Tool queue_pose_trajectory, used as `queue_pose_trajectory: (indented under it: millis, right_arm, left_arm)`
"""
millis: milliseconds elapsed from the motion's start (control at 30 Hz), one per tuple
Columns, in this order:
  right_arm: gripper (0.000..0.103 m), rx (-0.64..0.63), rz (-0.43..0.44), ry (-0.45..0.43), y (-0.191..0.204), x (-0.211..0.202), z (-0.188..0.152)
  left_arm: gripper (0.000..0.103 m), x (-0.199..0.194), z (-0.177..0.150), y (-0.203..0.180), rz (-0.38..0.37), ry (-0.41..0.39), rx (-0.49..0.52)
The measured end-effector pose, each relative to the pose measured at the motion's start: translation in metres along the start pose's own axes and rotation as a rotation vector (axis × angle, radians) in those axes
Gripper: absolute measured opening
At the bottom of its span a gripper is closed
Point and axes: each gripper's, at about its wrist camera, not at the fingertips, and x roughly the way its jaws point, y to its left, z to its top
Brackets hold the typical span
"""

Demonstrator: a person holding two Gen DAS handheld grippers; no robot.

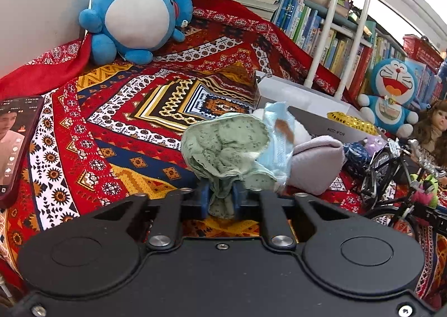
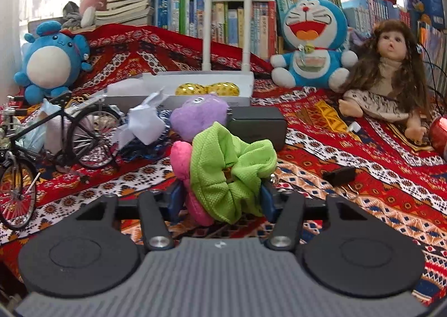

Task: Organize soft objects
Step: 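Grasp the green floral cloth with the left tool while the right tool grasps the pink and green scrunchies, then carry the cloth and scrunchies into the white box and open both tools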

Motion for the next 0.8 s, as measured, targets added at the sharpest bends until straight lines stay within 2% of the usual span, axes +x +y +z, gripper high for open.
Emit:
queue_pose_trajectory:
  millis: [133,367,800]
  right_arm:
    - [0.053,0.043,0.037,-0.014,0.0,-0.005,0.006]
    - [0.053,0.032,0.065,-0.084,0.008,-0.02,0.023]
    - [0.053,0.079,0.114,-0.114,0.008,-0.017,0.057]
  left_arm:
    - [0.009,-0.011,0.004,-0.002,0.0,-0.045,0.001]
    - [0.007,-0.027,0.023,-0.005,-0.001,-0.126,0.005]
    - [0.008,-0.031,0.054,-0.021,-0.072,-0.163,0.03]
